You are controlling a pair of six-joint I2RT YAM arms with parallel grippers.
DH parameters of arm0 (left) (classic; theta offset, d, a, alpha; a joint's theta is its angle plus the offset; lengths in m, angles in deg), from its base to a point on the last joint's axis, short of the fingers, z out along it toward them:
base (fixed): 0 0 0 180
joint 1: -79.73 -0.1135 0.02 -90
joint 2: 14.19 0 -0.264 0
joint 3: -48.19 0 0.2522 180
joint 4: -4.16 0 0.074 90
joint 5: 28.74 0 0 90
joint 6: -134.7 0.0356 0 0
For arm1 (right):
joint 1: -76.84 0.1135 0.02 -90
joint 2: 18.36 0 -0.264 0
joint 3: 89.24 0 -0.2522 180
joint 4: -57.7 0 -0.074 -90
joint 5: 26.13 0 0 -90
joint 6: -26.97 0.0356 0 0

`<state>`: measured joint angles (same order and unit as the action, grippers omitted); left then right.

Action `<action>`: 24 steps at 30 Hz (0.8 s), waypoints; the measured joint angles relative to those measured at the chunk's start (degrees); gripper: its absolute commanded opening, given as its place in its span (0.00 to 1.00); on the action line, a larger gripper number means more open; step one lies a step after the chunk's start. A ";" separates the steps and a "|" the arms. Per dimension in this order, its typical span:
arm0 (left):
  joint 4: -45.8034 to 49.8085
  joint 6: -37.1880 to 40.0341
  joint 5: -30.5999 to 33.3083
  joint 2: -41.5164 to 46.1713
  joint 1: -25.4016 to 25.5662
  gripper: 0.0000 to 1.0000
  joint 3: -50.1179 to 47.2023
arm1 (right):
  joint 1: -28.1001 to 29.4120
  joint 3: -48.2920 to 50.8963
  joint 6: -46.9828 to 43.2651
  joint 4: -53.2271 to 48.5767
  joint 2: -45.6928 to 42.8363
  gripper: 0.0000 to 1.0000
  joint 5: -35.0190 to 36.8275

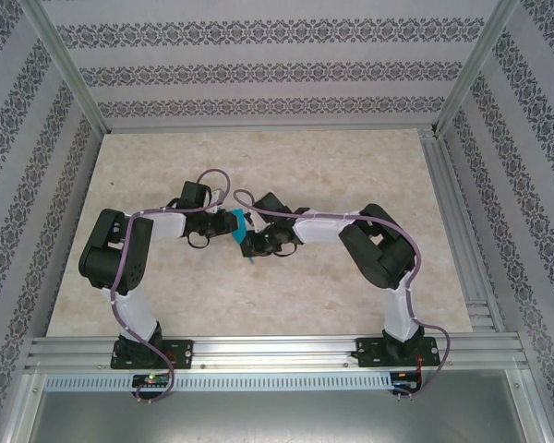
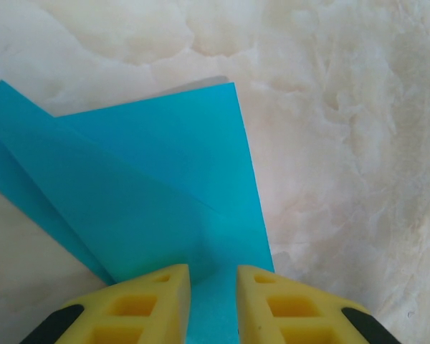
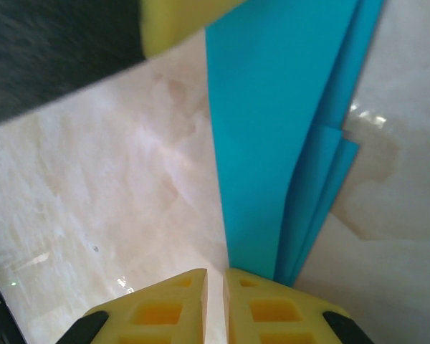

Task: Fold a paper plane with a square sheet of paper (pick it up from the middle)

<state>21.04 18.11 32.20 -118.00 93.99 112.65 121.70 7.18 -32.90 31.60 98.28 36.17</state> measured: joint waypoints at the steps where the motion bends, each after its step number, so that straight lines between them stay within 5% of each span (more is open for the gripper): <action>1: 0.00 0.00 -0.02 0.02 0.00 0.26 0.00 | 0.00 0.44 0.02 0.52 0.00 0.15 0.00; 12: 0.00 0.00 -0.07 0.00 0.00 0.26 0.04 | -0.50 8.41 1.05 0.50 -8.00 0.16 -0.02; 24: 0.02 0.00 -0.28 -0.04 0.00 0.26 0.22 | -0.50 -4.61 3.21 3.65 -0.24 0.14 0.13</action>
<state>21.06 18.11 31.92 -118.04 93.99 112.87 121.20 2.57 -29.69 35.25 98.04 36.30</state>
